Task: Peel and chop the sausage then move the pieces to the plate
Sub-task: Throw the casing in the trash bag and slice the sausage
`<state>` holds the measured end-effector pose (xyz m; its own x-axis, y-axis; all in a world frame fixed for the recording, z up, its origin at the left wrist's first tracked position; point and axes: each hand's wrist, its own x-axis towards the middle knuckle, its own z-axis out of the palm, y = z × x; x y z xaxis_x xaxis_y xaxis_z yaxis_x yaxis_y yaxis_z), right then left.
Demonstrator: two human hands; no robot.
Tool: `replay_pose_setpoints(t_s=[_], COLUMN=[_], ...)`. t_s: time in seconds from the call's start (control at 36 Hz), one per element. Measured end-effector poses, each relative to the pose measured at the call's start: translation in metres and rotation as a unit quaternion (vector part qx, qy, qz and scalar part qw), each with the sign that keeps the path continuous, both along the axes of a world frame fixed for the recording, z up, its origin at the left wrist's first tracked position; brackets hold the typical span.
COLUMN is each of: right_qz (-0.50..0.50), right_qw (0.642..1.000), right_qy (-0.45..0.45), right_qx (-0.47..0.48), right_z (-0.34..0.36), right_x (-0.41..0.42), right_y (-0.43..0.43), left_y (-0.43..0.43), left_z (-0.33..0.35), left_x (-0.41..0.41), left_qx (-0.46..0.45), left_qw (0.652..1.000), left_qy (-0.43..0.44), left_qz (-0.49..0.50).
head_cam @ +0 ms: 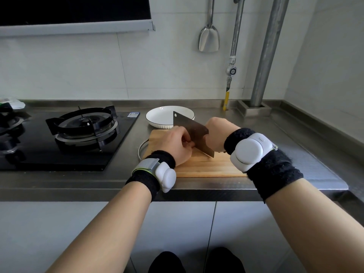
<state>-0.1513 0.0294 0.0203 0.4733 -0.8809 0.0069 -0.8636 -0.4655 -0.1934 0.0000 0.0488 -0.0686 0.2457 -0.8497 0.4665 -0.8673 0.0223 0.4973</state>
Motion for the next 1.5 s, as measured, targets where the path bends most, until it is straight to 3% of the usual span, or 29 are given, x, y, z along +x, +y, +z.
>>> replay_pose_setpoints(t_s=[0.81, 1.5], right_qz=[-0.001, 0.007], right_qw=[0.998, 0.999], right_qy=[-0.047, -0.028], right_qx=[-0.048, -0.044], right_z=[0.002, 0.001], right_x=[-0.01, -0.004], right_y=[-0.014, -0.007], left_y=[-0.001, -0.003], left_z=[-0.004, -0.004], left_x=[0.0, 0.0], left_qx=[-0.026, -0.018], left_qw=[0.999, 0.999], left_qy=[-0.015, -0.018], left_qz=[-0.034, -0.043])
